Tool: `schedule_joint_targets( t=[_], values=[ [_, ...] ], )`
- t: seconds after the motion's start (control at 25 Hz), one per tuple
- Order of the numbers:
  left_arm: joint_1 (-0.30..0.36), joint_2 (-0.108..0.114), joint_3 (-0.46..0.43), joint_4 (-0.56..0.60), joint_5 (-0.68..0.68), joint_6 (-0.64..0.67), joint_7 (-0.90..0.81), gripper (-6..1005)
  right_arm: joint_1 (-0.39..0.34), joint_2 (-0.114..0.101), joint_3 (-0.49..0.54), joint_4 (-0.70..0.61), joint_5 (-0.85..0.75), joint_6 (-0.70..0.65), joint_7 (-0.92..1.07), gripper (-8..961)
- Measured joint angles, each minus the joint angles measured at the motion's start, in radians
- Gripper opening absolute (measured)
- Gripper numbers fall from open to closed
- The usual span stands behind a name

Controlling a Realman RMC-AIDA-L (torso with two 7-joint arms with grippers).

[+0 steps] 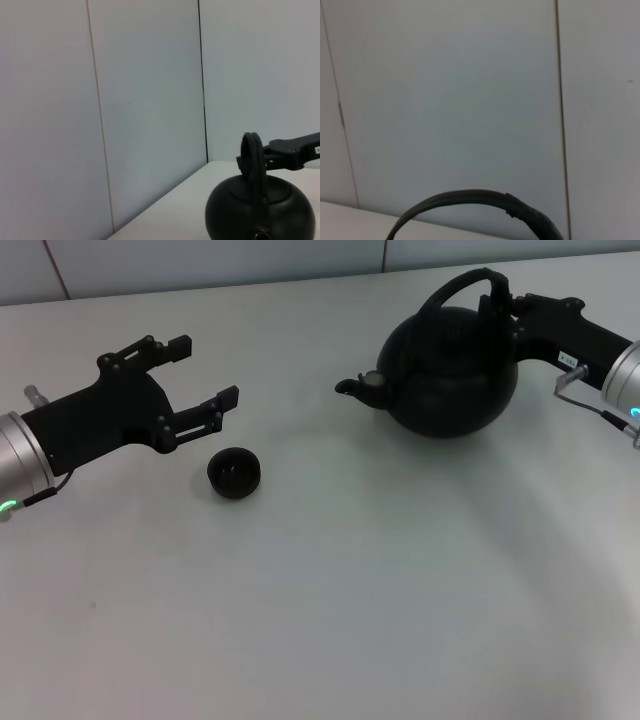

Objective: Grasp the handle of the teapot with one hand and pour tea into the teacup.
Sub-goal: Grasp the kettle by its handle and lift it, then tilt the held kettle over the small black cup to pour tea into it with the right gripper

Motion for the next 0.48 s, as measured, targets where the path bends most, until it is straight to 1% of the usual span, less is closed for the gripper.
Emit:
schedule_joint_targets(
  t=[0.16, 0.32, 0.48],
  values=[
    [0.007, 0.001, 0.001, 0.000, 0.000, 0.006, -0.001, 808, 0.022, -0.001, -0.007, -0.002, -0.003, -0.005, 0.000, 117],
    [0.016, 0.001, 0.001, 0.001, 0.000, 0.010, -0.009, 808, 0.055, -0.002, -0.047, -0.004, -0.005, 0.002, 0.001, 117],
    [0.020, 0.001, 0.001, 0.004, 0.000, 0.012, -0.025, 808, 0.073, -0.003, -0.066, -0.004, -0.005, 0.008, 0.001, 116]
  ],
)
